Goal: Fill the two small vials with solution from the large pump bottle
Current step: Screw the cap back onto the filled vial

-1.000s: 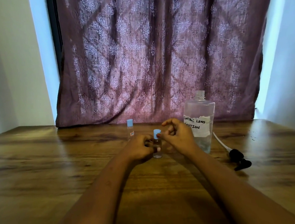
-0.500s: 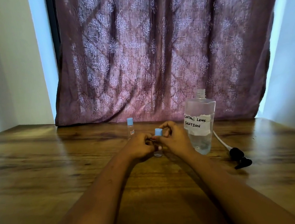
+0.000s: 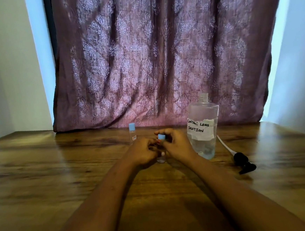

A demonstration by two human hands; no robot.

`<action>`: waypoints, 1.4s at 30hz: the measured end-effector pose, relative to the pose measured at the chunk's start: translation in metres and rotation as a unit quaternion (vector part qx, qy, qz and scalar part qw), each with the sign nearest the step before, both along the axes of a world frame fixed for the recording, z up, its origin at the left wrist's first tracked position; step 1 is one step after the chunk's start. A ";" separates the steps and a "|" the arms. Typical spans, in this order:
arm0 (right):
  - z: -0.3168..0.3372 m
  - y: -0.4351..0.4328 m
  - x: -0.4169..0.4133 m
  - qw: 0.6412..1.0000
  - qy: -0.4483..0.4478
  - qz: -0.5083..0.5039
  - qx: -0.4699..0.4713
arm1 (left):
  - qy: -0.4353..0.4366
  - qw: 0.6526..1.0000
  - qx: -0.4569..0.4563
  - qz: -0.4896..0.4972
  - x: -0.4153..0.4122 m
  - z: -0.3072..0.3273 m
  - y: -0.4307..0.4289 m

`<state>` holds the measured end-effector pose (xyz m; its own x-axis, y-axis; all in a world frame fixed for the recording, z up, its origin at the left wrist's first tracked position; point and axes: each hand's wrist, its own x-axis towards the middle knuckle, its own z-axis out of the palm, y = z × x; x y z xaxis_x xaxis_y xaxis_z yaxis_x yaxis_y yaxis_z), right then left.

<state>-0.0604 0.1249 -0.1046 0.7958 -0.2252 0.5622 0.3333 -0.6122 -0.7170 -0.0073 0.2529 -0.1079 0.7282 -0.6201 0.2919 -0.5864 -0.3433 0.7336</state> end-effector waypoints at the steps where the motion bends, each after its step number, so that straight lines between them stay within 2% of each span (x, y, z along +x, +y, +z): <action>1: 0.000 0.001 0.000 1.000 -0.003 -0.010 0.001 | -0.010 1.000 0.006 0.003 -0.001 0.000 0.000; 5: -0.002 0.004 -0.001 0.999 -0.003 -0.025 0.023 | -0.007 1.000 -0.001 0.022 0.000 -0.006 -0.001; 8: -0.007 0.006 -0.005 0.988 0.034 0.027 0.147 | 0.036 0.998 -0.051 0.018 0.006 -0.012 0.001; 10: -0.011 0.004 -0.006 0.979 0.085 0.060 0.176 | 0.037 0.998 -0.041 0.025 0.007 -0.011 0.004; 12: -0.013 0.002 -0.008 0.979 0.132 0.066 0.141 | 0.046 0.999 -0.004 0.026 0.007 -0.009 0.009; 14: -0.011 0.001 -0.006 0.980 0.142 0.061 0.126 | 0.050 0.998 0.003 0.045 0.015 -0.004 0.019; 16: -0.004 0.001 -0.001 0.982 0.134 0.047 0.126 | -0.001 0.994 -0.019 0.111 0.029 0.001 0.032; 19: 0.012 -0.004 0.013 0.991 0.117 -0.026 0.056 | -0.093 0.965 -0.035 0.244 0.045 0.002 0.050; 22: 0.019 -0.010 0.037 0.988 0.128 -0.084 0.017 | -0.094 0.943 -0.036 0.317 0.051 -0.003 0.055; 24: 0.016 -0.012 0.053 0.985 0.139 -0.097 0.038 | -0.080 0.940 -0.024 0.329 0.052 -0.003 0.055; 27: 0.003 -0.012 0.069 0.975 0.153 -0.099 0.124 | -0.079 0.942 -0.011 0.326 0.061 -0.008 0.052; 31: -0.002 -0.014 0.082 0.971 0.170 -0.115 0.126 | -0.075 0.939 -0.008 0.337 0.069 -0.012 0.050; 33: 0.009 -0.013 0.085 0.977 0.158 -0.134 0.056 | -0.079 0.940 -0.003 0.332 0.070 -0.012 0.049; 35: 0.027 -0.008 0.088 0.983 0.084 -0.162 -0.023 | -0.089 0.940 -0.005 0.328 0.069 -0.012 0.047; 37: 0.042 0.004 0.092 0.988 0.001 -0.141 -0.069 | -0.093 0.940 -0.011 0.328 0.068 -0.012 0.047; 39: 0.051 0.018 0.098 0.987 0.004 -0.089 -0.135 | -0.085 0.944 -0.013 0.319 0.068 -0.012 0.046; 42: 0.045 0.036 0.110 0.964 0.069 -0.040 -0.253 | -0.091 0.950 0.005 0.299 0.069 -0.013 0.045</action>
<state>0.0496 0.1607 -0.0595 0.8628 -0.0129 0.5053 0.1933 -0.9152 -0.3536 0.0616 0.2978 -0.1205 0.8892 -0.1145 0.4431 -0.4010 -0.6613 0.6339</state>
